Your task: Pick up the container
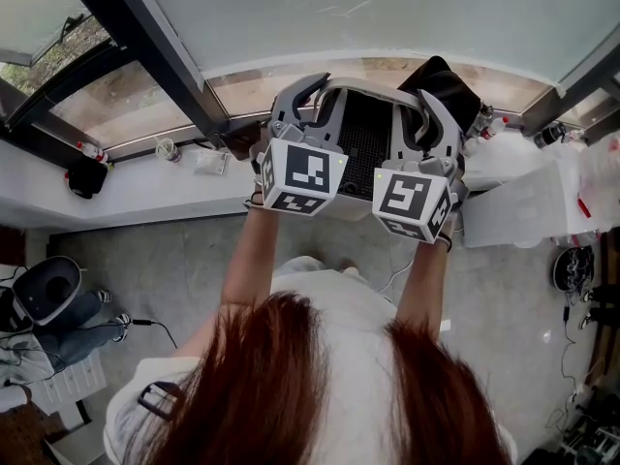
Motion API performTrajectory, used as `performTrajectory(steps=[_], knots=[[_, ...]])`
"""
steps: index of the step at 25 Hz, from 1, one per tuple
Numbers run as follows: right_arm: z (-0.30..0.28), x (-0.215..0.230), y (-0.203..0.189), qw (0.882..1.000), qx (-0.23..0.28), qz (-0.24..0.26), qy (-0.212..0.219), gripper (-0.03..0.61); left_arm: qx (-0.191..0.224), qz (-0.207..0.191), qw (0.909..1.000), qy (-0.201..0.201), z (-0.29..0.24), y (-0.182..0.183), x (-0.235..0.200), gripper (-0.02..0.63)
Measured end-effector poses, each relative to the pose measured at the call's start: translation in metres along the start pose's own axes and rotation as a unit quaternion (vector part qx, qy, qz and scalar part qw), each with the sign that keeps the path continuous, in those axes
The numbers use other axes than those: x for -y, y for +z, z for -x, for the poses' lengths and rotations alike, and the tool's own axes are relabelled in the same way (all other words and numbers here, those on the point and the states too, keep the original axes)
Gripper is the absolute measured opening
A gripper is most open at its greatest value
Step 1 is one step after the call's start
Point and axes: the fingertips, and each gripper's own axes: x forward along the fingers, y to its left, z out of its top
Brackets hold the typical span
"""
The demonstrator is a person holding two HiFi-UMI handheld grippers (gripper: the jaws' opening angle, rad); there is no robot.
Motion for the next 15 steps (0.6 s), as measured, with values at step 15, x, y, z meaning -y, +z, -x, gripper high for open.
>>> performTrajectory(steps=[15], knots=[[-0.017,-0.017,0.005,1.000,-0.007,0.004,0.006,0.124,-0.008,0.010,0.9999,-0.001,-0.004,-0.018,-0.017,0.094]])
